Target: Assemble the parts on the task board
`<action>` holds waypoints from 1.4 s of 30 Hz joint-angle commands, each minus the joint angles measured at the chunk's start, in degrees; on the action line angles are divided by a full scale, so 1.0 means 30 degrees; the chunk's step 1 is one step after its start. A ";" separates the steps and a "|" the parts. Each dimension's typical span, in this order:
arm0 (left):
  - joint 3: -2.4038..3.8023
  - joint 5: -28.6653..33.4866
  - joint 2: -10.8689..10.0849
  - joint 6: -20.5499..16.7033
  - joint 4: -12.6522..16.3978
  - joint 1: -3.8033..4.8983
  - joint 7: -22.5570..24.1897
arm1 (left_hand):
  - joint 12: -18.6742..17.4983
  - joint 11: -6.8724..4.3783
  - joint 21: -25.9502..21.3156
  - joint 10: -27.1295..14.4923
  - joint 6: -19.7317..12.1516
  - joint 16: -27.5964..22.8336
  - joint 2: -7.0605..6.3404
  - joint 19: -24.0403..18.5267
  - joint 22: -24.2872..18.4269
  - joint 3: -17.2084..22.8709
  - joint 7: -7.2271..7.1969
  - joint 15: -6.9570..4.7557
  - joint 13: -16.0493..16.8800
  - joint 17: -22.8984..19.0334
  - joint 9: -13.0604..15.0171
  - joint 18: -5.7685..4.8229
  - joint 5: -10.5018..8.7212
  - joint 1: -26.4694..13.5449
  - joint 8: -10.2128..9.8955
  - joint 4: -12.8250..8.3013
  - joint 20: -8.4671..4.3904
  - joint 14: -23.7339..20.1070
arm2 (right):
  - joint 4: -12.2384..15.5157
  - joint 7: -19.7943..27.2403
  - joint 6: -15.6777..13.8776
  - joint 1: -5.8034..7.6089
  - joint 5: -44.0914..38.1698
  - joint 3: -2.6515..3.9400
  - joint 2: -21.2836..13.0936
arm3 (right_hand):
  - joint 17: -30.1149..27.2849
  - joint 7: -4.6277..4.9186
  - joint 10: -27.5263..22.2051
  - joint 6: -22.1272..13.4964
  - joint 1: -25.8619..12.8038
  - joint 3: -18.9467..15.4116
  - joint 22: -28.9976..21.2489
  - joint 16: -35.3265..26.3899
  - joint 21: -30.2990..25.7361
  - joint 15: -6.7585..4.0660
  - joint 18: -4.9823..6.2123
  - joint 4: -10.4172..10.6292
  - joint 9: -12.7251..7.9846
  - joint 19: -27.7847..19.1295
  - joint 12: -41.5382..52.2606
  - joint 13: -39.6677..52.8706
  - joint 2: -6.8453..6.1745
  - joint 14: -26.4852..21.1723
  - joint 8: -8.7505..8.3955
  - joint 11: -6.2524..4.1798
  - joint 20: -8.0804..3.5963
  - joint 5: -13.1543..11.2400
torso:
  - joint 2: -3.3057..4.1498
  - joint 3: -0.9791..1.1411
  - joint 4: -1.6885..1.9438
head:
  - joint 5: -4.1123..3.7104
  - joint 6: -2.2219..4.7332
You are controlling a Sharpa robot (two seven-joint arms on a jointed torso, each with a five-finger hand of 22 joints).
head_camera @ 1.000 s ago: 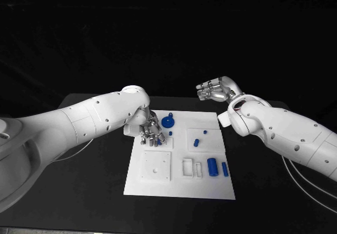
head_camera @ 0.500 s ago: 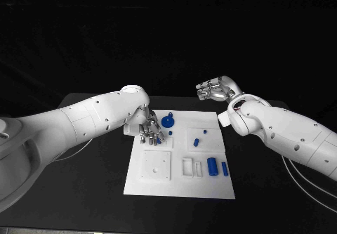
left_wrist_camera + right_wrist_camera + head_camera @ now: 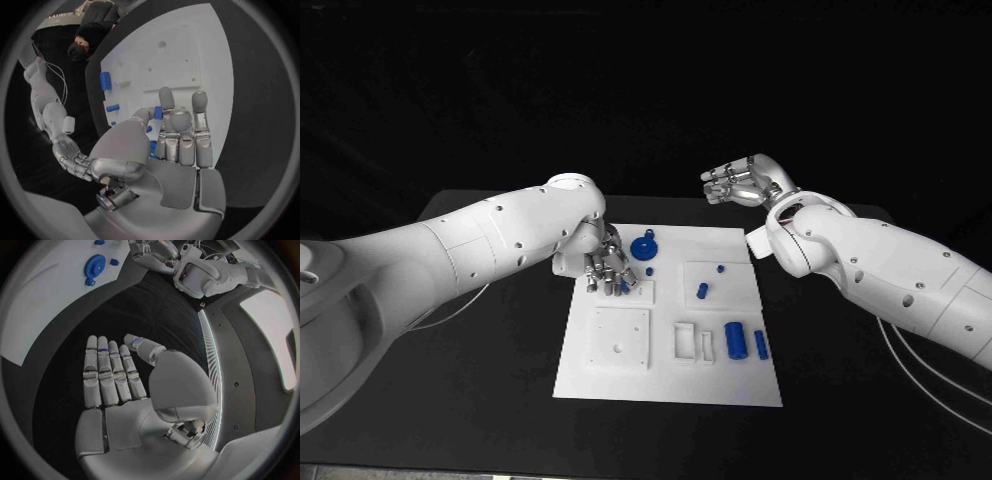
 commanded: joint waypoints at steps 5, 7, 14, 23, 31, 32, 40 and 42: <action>-0.0007 0.0018 0.0132 0.0248 -0.0027 -0.0052 -0.0027 | 0.0101 -0.0002 0.0067 0.0225 0.0025 0.0109 0.0397 0.0144 0.0392 0.2735 -0.0179 -0.0055 0.0038 0.0034 0.0017 0.0027 -0.0077 0.0269 0.0070 -0.2832 0.0002 0.0010 | 0.0022 0.0118 0.0267 -0.0006 -0.0149 0.0002 0.0018 | -0.0028 -0.0011 -0.0117 -0.0112 -0.0026 -0.0006 -0.0026 -0.0068 0.0058 -0.0002 0.0226 -0.0019 0.0017 -0.0153 -0.0061 -0.0028 -0.0165 -0.0174 0.0010 0.0035 -0.0027 0.0092 | -0.0006 0.0008 0.0002 | -0.0014 -0.0032; -0.0010 0.0033 0.0141 0.0310 -0.0023 -0.0056 -0.0025 | 0.0107 -0.0001 0.0068 0.0224 0.0027 0.0110 0.0397 0.0142 0.0392 0.2735 -0.0180 -0.0055 0.0041 0.0037 0.0018 0.0026 -0.0083 0.0271 0.0069 -0.2838 0.0002 0.0009 | 0.0021 0.0116 0.0271 -0.0006 -0.0149 0.0002 0.0020 | -0.0028 -0.0011 -0.0117 -0.0112 -0.0026 -0.0006 -0.0026 -0.0068 0.0058 -0.0002 0.0226 -0.0019 0.0017 -0.0153 -0.0061 -0.0028 -0.0165 -0.0174 0.0010 0.0035 -0.0027 0.0092 | -0.0006 0.0009 0.0005 | -0.0020 -0.0024; -0.0020 0.0153 0.0162 0.0419 0.0059 -0.0062 -0.0026 | 0.0118 -0.0001 0.0069 0.0223 0.0035 0.0117 0.0401 0.0138 0.0391 0.2726 -0.0177 -0.0055 0.0046 0.0047 0.0012 0.0021 -0.0124 0.0265 0.0058 -0.2848 0.0001 0.0013 | 0.0038 0.0115 0.0276 -0.0006 -0.0149 0.0002 0.0025 | -0.0028 -0.0011 -0.0117 -0.0112 -0.0026 -0.0006 -0.0026 -0.0068 0.0058 -0.0002 0.0226 -0.0019 0.0017 -0.0153 -0.0061 -0.0028 -0.0165 -0.0174 0.0010 0.0035 -0.0027 0.0092 | -0.0015 0.0008 -0.0007 | -0.0026 -0.0002; -0.0031 0.0186 0.0196 0.0768 0.0000 -0.0065 -0.0105 | 0.0133 -0.0003 0.0073 0.0224 0.0050 0.0122 0.0409 0.0123 0.0392 0.2723 -0.0181 -0.0055 0.0052 0.0065 0.0015 0.0016 -0.0155 0.0282 0.0047 -0.2906 0.0002 0.0005 | 0.0052 0.0117 0.0283 -0.0006 -0.0149 0.0002 0.0027 | -0.0028 -0.0011 -0.0117 -0.0112 -0.0026 -0.0006 -0.0026 -0.0068 0.0058 -0.0002 0.0226 -0.0019 0.0017 -0.0153 -0.0061 -0.0028 -0.0165 -0.0174 0.0010 0.0035 -0.0027 0.0092 | -0.0011 0.0010 -0.0002 | -0.0029 -0.0027; -0.0084 0.0198 0.0281 0.0978 -0.0106 -0.0113 -0.0125 | 0.0124 0.0002 0.0066 0.0213 0.0039 0.0152 0.0422 0.0070 0.0398 0.2722 -0.0174 -0.0045 0.0045 0.0104 0.0037 0.0003 -0.0151 0.0273 0.0045 -0.2937 0.0008 -0.0040 | 0.0059 0.0115 0.0284 -0.0006 -0.0149 0.0002 0.0030 | -0.0028 -0.0011 -0.0117 -0.0112 -0.0026 -0.0006 -0.0026 -0.0068 0.0058 -0.0002 0.0226 -0.0019 0.0017 -0.0153 -0.0061 -0.0028 -0.0165 -0.0174 0.0010 0.0035 -0.0027 0.0092 | -0.0006 0.0000 -0.0012 | -0.0033 -0.0041; -0.0092 0.0198 0.0291 0.0982 -0.0121 -0.0119 -0.0134 | 0.0124 0.0002 0.0066 0.0213 0.0039 0.0152 0.0422 0.0070 0.0398 0.2722 -0.0174 -0.0045 0.0045 0.0104 0.0037 0.0003 -0.0151 0.0273 0.0045 -0.2937 0.0008 -0.0040 | 0.0060 0.0115 0.0284 -0.0006 -0.0149 0.0002 0.0030 | -0.0028 -0.0011 -0.0117 -0.0112 -0.0026 -0.0006 -0.0026 -0.0068 0.0058 -0.0002 0.0226 -0.0019 0.0017 -0.0153 -0.0061 -0.0028 -0.0165 -0.0174 0.0010 0.0035 -0.0027 0.0092 | -0.0005 -0.0002 -0.0014 | -0.0030 -0.0051; -0.0135 0.0312 0.0389 0.1026 -0.0390 -0.0139 -0.0259 | 0.0120 -0.0004 0.0041 0.0209 -0.0037 0.0167 0.0597 0.0057 0.0377 0.2876 -0.0162 -0.0023 0.0041 0.0182 0.0066 -0.0002 -0.2035 0.0318 -0.0007 -0.2972 0.0037 -0.0070 | 0.0067 0.0116 0.0276 -0.0006 -0.0149 0.0002 0.0030 | -0.0028 -0.0011 -0.0117 -0.0112 -0.0026 -0.0006 -0.0026 -0.0068 0.0058 -0.0002 0.0226 -0.0019 0.0017 -0.0153 -0.0061 -0.0028 -0.0165 -0.0174 0.0010 0.0035 -0.0027 0.0092 | -0.0001 0.0006 -0.0019 | -0.0047 -0.0105; -0.0148 0.0356 0.0434 0.1002 -0.0482 -0.0152 -0.0276 | 0.0125 -0.0006 0.0015 0.0178 -0.0063 0.0162 0.0468 0.0059 0.0380 0.3420 -0.0161 -0.0007 0.0047 0.0199 0.0067 0.0009 -0.2810 0.0215 -0.0017 -0.2882 0.0056 -0.0083 | 0.0068 0.0117 0.0275 -0.0006 -0.0149 0.0002 0.0033 | -0.0028 -0.0011 -0.0117 -0.0112 -0.0026 -0.0006 -0.0026 -0.0068 0.0058 -0.0002 0.0226 -0.0019 0.0017 -0.0153 -0.0061 -0.0028 -0.0165 -0.0174 0.0010 0.0035 -0.0027 0.0092 | 0.0002 0.0009 -0.0018 | -0.0056 -0.0114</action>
